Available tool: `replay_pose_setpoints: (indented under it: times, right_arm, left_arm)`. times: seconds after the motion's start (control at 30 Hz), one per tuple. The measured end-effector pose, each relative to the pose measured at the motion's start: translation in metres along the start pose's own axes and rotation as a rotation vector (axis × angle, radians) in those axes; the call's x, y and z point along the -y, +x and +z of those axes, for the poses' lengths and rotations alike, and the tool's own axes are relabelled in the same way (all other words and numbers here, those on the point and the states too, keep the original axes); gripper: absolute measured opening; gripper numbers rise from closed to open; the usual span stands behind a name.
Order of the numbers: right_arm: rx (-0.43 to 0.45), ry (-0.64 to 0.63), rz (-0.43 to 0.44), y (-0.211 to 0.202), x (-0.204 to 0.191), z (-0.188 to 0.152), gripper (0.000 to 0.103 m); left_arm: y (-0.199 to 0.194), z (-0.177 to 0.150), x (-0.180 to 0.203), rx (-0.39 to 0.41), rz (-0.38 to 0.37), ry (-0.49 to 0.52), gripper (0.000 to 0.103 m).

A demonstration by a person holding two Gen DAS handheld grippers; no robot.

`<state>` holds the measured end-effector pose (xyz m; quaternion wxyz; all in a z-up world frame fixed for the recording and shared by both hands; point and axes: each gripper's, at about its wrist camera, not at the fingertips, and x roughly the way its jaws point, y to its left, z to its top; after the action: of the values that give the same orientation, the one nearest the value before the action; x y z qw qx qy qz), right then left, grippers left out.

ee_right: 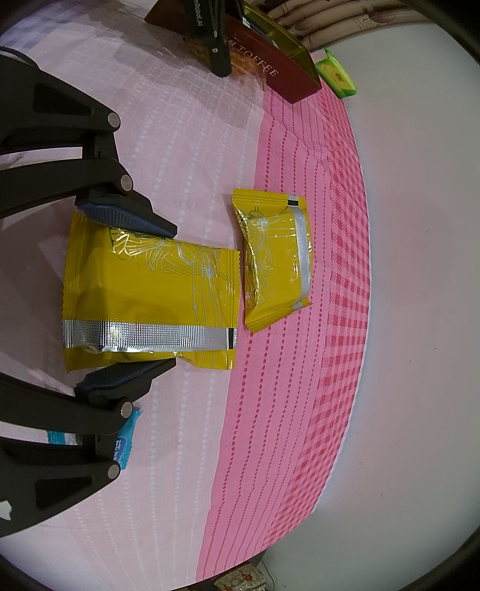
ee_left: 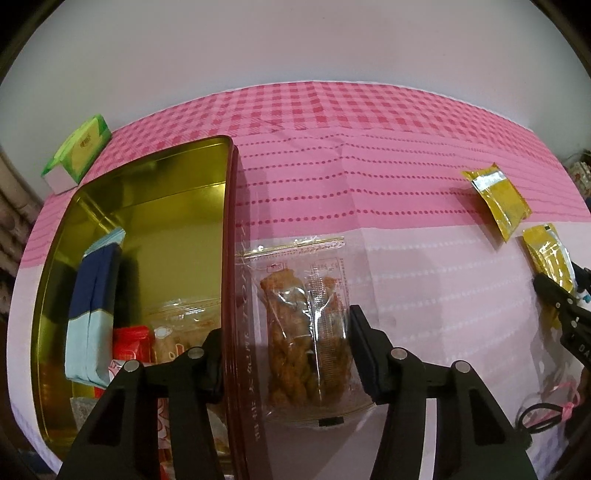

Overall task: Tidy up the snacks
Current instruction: 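Grasp the clear bag of brown snacks with the left gripper while the right gripper holds the yellow pack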

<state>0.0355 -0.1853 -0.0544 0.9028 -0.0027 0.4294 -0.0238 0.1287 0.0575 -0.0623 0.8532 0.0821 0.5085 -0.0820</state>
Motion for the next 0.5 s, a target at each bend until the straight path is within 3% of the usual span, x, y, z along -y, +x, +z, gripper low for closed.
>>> replay_pose_setpoints:
  times: [0.5]
  right_arm:
    - [-0.001, 0.0, 0.001, 0.0, 0.0, 0.0, 0.06]
  left_arm:
    - [-0.012, 0.001, -0.009, 0.01, -0.071, -0.018, 0.056]
